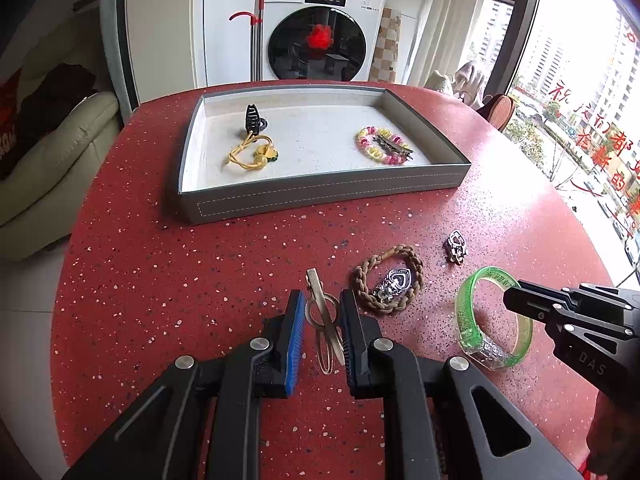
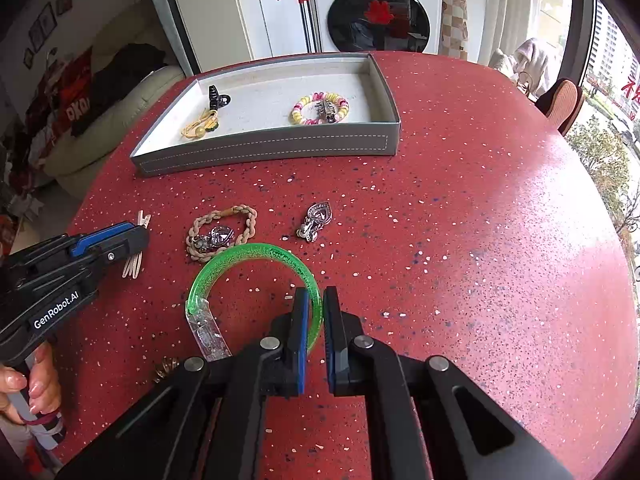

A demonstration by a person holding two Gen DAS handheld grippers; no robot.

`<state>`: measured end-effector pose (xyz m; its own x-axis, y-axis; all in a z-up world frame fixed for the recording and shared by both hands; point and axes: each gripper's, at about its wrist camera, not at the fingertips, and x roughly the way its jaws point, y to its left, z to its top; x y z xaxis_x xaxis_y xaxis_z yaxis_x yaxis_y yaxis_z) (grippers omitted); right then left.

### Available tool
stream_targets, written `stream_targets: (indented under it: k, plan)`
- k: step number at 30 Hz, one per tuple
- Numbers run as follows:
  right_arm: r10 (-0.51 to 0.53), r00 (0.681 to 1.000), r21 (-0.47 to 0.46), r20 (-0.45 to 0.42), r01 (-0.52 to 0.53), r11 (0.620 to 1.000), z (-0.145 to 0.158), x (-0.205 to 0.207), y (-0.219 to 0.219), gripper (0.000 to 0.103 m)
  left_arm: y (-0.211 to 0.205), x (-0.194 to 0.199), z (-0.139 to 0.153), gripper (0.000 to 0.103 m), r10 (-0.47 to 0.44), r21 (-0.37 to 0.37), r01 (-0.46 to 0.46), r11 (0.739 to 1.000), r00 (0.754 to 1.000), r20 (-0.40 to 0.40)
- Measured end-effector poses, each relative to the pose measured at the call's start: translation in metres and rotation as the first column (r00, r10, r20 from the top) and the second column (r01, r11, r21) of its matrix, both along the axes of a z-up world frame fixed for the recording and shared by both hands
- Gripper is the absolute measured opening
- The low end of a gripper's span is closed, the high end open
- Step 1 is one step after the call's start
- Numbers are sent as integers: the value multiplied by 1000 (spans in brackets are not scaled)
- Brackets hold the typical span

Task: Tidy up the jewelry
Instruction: 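Grasp the beige hair clip with left gripper while right gripper grasps the green bangle, then carry both items into the tray and open both grippers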

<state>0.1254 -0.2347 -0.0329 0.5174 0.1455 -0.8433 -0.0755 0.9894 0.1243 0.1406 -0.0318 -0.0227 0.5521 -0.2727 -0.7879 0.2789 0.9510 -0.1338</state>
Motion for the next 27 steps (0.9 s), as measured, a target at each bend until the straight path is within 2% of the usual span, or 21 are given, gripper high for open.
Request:
stream_targets:
  k: [13,21,27]
  plan:
    - [-7,1000,39,22,6,999,20,15,-11,8,2,29,29,36,-10,-11,10,1000,997,70]
    - [-11,998,31,57,10,999,43,48,-16,8,4,60,42,36,3,-7,-2,1000,996,92]
    - [-8,997,31,83,6,1000,58,84,-18,8,3,95,46,36,18,-12,-17,1000,997,78]
